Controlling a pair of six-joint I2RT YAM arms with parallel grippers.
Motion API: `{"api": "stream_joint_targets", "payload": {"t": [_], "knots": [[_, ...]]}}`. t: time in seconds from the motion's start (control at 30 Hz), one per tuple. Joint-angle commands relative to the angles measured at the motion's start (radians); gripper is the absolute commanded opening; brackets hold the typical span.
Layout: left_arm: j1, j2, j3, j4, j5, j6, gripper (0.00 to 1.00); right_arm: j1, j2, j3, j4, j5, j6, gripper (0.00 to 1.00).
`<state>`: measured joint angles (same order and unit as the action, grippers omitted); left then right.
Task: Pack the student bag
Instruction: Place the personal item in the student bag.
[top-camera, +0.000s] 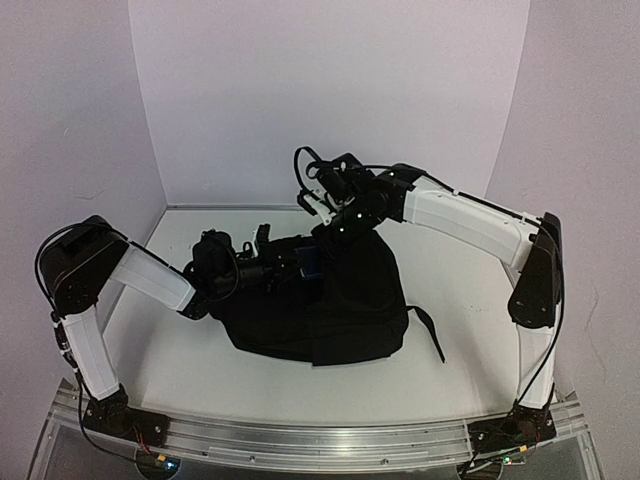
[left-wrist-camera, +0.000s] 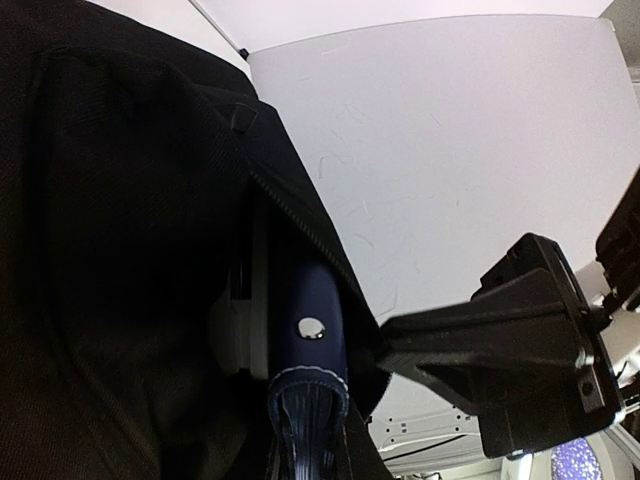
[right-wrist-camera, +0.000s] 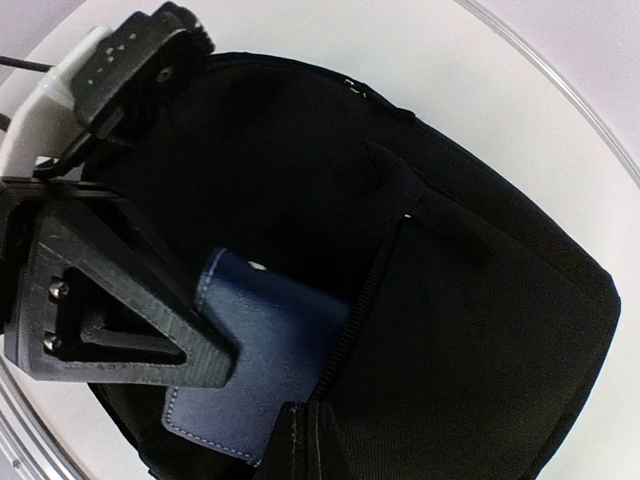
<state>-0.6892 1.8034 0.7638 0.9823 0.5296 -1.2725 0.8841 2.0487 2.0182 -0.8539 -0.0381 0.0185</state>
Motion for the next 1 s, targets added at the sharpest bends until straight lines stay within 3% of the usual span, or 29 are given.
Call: {"api": "stream_joint_targets", "payload": {"t": [0.0, 0.47, 0.57, 0.73, 0.97], "knots": [[-0.018, 0.055, 0.101, 0.158, 0.050, -0.047, 0.00, 0.004, -0.085, 0.047, 0.010, -0.033, -0.001, 0.00], [-0.095, 0.257, 0.289, 0.095, 0.051, -0.068, 0.03, 0.004, -0.080, 0.060, 0.010, -0.050, 0.010, 0.00], [-0.096, 0.257, 0.291, -0.001, 0.026, -0.053, 0.12, 0.004, -0.088, 0.049, 0.010, -0.045, 0.009, 0.00], [-0.096, 0.174, 0.261, -0.184, -0.026, 0.027, 0.37, 0.003, -0.109, 0.009, 0.013, -0.037, 0.002, 0.00], [-0.096, 0.006, 0.199, -0.402, -0.123, 0.114, 0.54, -0.026, -0.140, -0.051, 0.018, -0.058, 0.016, 0.00]]}}
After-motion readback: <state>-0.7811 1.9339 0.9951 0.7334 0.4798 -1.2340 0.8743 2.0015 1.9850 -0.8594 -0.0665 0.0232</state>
